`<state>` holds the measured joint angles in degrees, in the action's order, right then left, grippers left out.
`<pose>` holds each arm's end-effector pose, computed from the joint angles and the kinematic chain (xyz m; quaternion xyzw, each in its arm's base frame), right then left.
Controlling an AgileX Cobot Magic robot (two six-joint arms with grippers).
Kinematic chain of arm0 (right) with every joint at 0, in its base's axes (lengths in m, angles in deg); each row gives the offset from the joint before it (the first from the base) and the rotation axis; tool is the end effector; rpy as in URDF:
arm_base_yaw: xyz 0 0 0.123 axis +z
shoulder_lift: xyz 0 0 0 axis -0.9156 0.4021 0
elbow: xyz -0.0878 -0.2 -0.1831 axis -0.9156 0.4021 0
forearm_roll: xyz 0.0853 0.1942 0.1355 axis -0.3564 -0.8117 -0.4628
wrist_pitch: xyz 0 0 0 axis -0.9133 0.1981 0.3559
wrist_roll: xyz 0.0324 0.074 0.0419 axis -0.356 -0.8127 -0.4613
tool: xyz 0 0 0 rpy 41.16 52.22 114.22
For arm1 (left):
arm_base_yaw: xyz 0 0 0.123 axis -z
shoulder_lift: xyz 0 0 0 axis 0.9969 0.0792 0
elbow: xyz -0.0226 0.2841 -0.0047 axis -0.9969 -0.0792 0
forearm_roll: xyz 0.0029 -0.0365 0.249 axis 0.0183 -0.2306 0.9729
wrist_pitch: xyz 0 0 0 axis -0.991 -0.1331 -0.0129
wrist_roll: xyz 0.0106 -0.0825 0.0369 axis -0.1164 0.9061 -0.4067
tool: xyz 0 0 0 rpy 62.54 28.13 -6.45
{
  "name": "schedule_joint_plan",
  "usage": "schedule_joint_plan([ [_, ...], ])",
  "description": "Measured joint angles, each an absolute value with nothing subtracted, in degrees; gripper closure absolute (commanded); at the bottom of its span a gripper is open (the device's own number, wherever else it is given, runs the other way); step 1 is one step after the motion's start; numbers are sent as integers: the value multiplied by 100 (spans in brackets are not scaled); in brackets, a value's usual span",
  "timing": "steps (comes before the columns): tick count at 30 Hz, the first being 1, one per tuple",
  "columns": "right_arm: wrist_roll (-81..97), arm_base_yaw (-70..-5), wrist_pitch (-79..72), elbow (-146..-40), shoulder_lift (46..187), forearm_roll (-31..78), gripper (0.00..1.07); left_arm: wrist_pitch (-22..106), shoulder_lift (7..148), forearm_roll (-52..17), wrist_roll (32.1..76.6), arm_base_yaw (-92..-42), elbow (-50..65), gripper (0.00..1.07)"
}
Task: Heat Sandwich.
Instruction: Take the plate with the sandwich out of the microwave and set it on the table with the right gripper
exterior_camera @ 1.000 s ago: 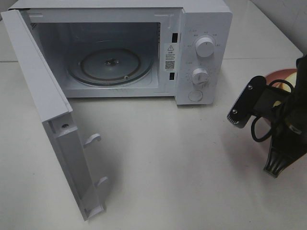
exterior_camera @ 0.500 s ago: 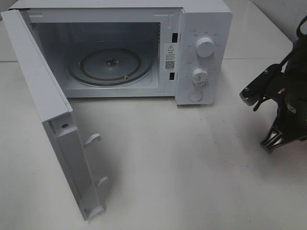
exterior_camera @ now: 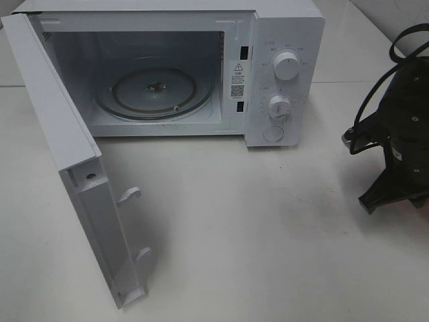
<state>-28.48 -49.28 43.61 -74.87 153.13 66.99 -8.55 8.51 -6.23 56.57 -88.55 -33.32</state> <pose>0.2939 0.0447 0.1251 -0.1541 0.9566 -0.2375 0.0686 -0.0076 -0.0047 0.2812 -0.0100 0.8495 -0.0051 0.5274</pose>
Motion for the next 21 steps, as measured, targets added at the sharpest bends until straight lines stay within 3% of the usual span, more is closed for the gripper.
schedule_joint_plan([
  [21, -3277, -4928, 4160, -7624, 16001, 6922, 97, -855, 851, -623, 5657, -8855, -3332, 9],
])
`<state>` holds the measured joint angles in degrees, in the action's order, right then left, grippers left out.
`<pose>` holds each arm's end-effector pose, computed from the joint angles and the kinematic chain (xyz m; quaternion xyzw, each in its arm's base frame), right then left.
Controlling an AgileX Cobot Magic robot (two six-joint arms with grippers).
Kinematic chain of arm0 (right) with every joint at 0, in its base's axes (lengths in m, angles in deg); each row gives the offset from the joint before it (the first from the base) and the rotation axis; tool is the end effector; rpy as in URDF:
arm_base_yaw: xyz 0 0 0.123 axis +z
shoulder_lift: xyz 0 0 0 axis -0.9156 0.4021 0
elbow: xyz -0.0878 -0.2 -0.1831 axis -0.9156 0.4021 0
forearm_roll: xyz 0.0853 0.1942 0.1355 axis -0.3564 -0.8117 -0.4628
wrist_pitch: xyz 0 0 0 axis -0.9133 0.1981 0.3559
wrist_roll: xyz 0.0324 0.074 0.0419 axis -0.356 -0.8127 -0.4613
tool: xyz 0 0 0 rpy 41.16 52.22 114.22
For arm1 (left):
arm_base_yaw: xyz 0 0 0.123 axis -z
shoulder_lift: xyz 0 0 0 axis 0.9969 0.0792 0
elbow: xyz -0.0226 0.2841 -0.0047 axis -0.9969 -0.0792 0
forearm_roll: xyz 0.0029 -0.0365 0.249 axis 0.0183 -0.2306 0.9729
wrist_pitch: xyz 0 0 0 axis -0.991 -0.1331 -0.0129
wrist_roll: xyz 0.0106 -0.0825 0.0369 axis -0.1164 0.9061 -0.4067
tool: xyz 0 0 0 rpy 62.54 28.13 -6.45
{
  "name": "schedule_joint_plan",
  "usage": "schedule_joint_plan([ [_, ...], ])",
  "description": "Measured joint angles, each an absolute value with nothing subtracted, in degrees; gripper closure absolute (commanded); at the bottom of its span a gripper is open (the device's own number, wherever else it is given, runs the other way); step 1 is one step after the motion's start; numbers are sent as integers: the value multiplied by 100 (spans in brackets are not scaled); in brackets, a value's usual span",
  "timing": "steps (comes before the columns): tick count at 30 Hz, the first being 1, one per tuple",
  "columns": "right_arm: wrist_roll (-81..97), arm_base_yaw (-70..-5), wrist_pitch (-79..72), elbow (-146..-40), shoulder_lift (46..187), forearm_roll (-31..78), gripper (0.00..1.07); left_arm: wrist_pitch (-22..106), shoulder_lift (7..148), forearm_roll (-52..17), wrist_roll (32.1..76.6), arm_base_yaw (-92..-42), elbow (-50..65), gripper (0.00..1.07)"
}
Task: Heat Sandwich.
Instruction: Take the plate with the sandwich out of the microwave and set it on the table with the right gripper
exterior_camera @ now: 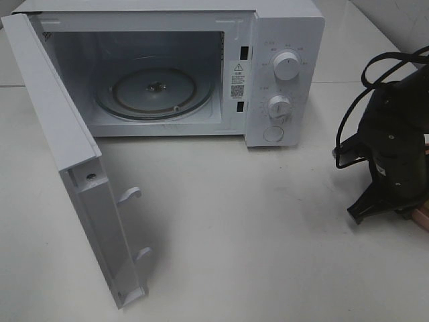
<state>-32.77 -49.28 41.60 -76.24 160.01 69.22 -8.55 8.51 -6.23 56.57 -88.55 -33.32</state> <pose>0.3023 0.0472 0.0936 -0.1489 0.9579 -0.2404 0.0492 -0.0076 -0.0047 0.2812 -0.0100 0.8495 -0.0051 0.5274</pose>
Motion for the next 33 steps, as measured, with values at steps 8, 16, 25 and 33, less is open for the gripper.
schedule_joint_plan([
  [8, -3277, -4928, 4172, -7624, 16001, 6939, 94, -855, 851, -623, 5657, -8855, -3332, 9],
  [16, -3277, -4928, 4246, -7647, 16018, 6945, 74, -855, 851, -623, 5657, -8855, -3332, 9],
  [25, -3008, -4945, 4286, -7687, 15628, 6573, 43, -855, 851, -623, 5657, -8855, -3332, 9],
  [33, -2166, -4945, 4281, -7687, 14969, 5770, 37, -855, 851, -623, 5657, -8855, -3332, 9],
])
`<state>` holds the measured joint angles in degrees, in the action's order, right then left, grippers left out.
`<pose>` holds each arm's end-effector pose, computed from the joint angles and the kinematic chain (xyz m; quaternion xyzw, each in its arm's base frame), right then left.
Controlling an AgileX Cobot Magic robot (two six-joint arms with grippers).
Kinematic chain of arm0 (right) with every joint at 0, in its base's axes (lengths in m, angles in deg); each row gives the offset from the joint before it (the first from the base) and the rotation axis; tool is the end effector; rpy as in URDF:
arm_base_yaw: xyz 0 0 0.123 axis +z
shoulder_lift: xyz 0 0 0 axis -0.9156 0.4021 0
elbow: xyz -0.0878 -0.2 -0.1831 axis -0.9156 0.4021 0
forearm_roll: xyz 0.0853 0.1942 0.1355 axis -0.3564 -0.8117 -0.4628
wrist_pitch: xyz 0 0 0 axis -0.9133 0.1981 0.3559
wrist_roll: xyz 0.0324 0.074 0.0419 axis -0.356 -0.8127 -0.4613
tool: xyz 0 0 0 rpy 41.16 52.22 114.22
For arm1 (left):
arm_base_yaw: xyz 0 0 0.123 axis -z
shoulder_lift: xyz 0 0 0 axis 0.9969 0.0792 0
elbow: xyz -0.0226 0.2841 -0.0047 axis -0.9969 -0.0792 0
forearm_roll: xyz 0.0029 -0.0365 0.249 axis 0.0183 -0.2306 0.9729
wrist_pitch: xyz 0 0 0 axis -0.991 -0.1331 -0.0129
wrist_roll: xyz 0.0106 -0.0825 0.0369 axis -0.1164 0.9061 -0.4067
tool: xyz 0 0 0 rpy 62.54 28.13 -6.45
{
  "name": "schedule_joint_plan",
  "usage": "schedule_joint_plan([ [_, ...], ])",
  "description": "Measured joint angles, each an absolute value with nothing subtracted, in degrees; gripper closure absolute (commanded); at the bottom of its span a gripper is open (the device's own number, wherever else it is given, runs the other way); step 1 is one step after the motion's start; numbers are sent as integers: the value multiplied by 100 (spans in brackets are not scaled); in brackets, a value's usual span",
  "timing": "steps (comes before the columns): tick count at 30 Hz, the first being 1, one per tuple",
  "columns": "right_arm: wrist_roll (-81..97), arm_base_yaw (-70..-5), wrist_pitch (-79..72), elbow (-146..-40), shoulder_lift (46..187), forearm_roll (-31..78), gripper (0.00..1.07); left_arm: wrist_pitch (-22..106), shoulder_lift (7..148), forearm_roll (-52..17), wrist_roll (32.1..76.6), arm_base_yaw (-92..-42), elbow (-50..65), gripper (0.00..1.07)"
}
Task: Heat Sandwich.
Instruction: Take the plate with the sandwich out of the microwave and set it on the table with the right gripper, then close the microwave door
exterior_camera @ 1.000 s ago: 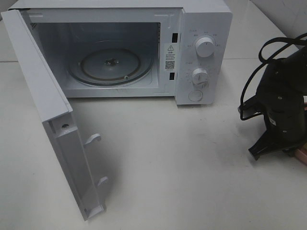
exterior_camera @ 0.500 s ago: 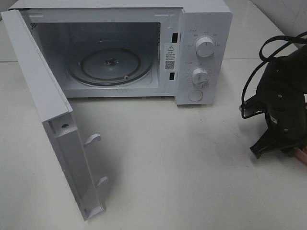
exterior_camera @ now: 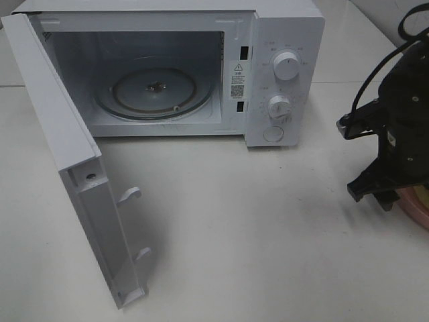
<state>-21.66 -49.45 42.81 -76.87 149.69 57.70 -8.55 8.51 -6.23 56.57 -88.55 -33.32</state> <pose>0.2959 0.0532 0.1452 -0.1422 0.9687 -0.1838 0.0867 -0.0076 -0.0047 0.2812 -0.0100 0.8495 -0.0051 0.5274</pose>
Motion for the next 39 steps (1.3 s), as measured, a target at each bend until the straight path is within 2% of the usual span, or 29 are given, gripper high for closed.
schedule_joint_plan([
  [6, -1381, -4951, 4275, -7687, 14156, 4831, 29, -855, 851, -623, 5657, -8855, -3332, 9],
  [13, -1169, -4951, 4590, -7682, 13136, 4115, 31, -855, 851, -623, 5657, -8855, -3332, 9],
  [39, -642, -4951, 6360, -7641, 10277, 3536, 31, -855, 851, -623, 5657, -8855, -3332, 9],
])
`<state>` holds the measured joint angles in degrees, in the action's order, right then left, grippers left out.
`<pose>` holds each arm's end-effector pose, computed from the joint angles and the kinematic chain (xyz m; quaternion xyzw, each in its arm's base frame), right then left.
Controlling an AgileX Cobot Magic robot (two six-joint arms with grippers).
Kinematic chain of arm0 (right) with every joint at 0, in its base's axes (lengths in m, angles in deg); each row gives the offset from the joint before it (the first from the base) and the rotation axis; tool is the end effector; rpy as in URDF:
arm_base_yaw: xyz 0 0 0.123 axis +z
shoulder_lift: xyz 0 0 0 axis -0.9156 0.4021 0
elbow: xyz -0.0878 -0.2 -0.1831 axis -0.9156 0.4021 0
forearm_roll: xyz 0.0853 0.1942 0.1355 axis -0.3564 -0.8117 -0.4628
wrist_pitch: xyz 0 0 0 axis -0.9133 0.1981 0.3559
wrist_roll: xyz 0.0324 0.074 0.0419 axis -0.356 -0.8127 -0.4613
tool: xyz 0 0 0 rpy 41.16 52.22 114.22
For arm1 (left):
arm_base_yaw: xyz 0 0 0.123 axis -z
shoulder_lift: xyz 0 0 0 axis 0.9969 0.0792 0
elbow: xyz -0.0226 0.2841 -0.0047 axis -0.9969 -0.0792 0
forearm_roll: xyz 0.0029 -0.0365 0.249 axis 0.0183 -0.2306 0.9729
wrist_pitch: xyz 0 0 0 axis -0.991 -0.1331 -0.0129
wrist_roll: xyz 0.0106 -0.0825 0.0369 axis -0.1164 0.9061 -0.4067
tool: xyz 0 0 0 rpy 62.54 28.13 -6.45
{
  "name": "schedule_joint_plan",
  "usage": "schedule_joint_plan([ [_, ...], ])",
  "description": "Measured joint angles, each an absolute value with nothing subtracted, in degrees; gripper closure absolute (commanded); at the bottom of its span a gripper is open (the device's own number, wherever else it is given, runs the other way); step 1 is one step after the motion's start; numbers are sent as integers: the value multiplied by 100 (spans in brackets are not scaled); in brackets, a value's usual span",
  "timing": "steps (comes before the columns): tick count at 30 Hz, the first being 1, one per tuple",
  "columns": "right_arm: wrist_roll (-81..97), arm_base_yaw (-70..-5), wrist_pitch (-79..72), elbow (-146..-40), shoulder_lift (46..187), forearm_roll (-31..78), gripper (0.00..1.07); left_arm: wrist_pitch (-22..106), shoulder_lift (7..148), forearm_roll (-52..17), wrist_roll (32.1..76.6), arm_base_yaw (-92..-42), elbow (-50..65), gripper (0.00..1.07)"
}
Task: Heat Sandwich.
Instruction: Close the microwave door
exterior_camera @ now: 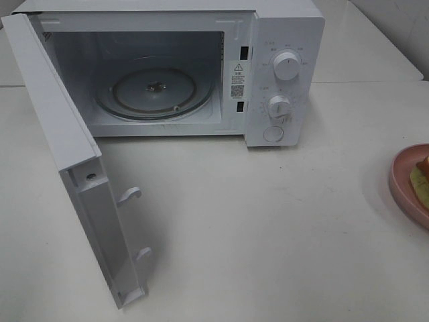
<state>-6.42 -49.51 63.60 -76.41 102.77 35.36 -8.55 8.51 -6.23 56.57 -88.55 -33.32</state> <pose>0.1597 0.0308 0.3247 -0.0809 0.9631 -0.0424 0.2530 -0.0076 -0.0047 0.2812 -0.0100 0.8495 -0.0051 0.5274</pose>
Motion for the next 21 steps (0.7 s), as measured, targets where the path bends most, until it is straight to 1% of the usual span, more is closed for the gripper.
schedule_joint_plan([
  [3, -579, -4951, 6349, -7515, 9967, 3530, 31, -855, 851, -623, 5657, -8855, -3332, 9],
  [6, -516, -4951, 6229, -7103, 9217, 3519, 31, -855, 851, -623, 5657, -8855, -3332, 9],
  [8, -470, -4951, 6183, -6977, 9045, 3519, 31, -855, 851, -623, 5657, -8855, -3332, 9],
  [10, -436, -4951, 6051, -6622, 8415, 3519, 31, -855, 851, -623, 5657, -8855, -3332, 9],
  [12, -436, -4951, 6005, -6507, 8197, 3524, 31, -855, 851, -623, 5657, -8855, -3332, 9],
  [13, -436, -4962, 5919, -6301, 7773, 3524, 31, -855, 851, -623, 5657, -8855, -3332, 9],
  [16, -430, -5048, 5868, -6094, 7418, 3524, 31, -855, 851, -623, 5657, -8855, -3332, 9],
  [18, -430, -5329, 5770, -5814, 6913, 3524, 31, -855, 851, -623, 5657, -8855, -3332, 9],
  [21, -430, -5529, 5742, -5659, 6553, 3519, 31, -855, 851, -623, 5657, -8855, -3332, 9],
])
